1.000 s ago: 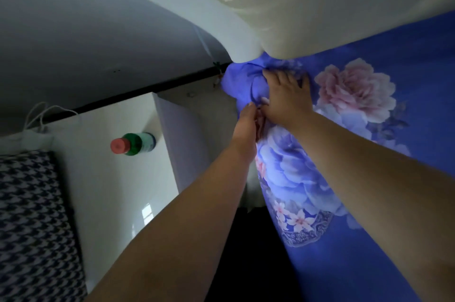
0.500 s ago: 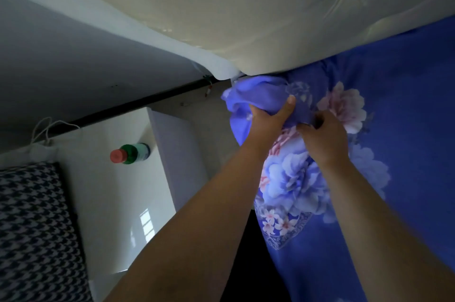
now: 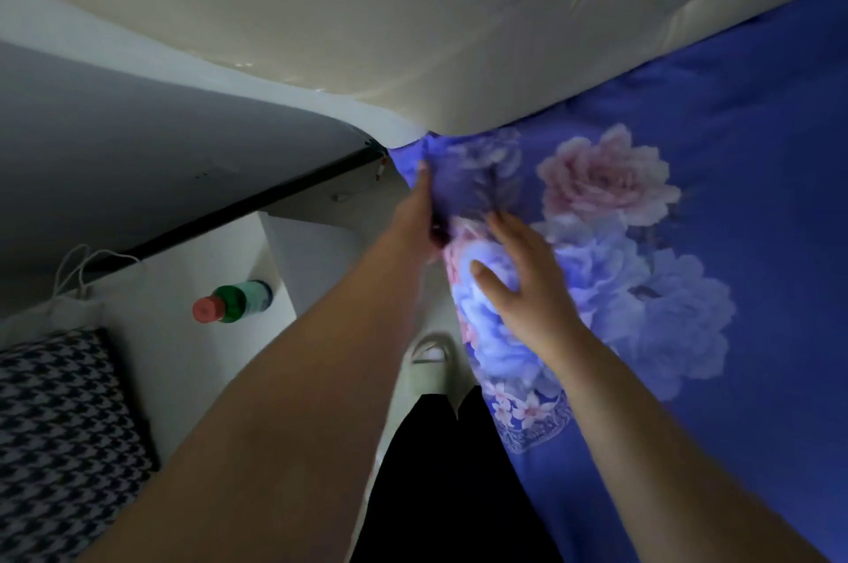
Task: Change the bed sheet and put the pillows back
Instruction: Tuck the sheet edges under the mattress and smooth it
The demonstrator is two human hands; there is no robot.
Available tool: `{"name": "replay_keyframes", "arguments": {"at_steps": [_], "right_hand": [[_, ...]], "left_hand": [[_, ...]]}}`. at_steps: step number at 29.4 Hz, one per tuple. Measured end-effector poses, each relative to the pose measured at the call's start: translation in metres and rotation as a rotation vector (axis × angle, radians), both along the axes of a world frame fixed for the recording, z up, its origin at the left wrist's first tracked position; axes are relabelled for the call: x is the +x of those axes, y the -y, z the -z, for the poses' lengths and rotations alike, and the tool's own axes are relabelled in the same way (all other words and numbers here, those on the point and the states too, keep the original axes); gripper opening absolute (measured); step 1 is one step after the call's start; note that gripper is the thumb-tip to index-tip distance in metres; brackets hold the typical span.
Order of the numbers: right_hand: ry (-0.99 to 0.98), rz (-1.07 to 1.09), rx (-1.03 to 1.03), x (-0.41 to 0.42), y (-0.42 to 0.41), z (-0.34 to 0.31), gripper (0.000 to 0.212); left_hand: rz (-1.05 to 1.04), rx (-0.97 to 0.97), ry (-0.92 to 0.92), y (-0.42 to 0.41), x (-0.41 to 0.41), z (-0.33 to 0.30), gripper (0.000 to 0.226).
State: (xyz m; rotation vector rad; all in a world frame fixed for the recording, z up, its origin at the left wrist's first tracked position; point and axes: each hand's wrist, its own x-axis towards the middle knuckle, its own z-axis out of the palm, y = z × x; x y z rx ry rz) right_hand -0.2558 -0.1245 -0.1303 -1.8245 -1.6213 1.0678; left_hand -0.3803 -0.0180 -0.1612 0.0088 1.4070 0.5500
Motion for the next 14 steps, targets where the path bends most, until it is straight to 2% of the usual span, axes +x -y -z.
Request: {"name": "replay_keyframes", "arguments": {"at_steps": [3,4,6,8,9,11,12,14], "right_hand": [[-0.013,-0.133,-0.246,-0.027,-0.029,0.027,0.059],[0.029,-0.185,-0.298,-0.034,-0.038,0.034,0.061],[0.111,-0.267,-0.37,-0.042,-0.048,0.044,0.065],[0.051,-0.167,-0.361,-0.039,-0.046,0.044,0.058],[-0.012,-0.05,-0.318,-0.032,-0.04,0.04,0.048],[-0.051,0.199,-0.149,-0.016,-0.024,0.032,0.033],[0.009,0.297,-0.029,-0.005,-0.017,0.03,0.032],[0.215,0.451,0.087,0.022,-0.003,0.032,0.04]], "left_hand": [[0.08,0.021,-0.636,-0.005,-0.026,0.011,0.053],[0.18,0.128,-0.817,-0.002,-0.03,0.013,0.042],[0.437,0.534,-1.02,0.01,-0.03,0.012,0.034],[0.863,0.931,-1.046,0.018,-0.021,0.013,0.043],[1.119,1.039,-1.054,0.018,-0.015,0.018,0.044],[1.525,1.031,-1.087,0.007,-0.01,0.028,0.05],[1.612,0.966,-1.071,-0.001,-0.01,0.031,0.056],[1.542,0.865,-0.937,-0.013,-0.009,0.032,0.073]]}}
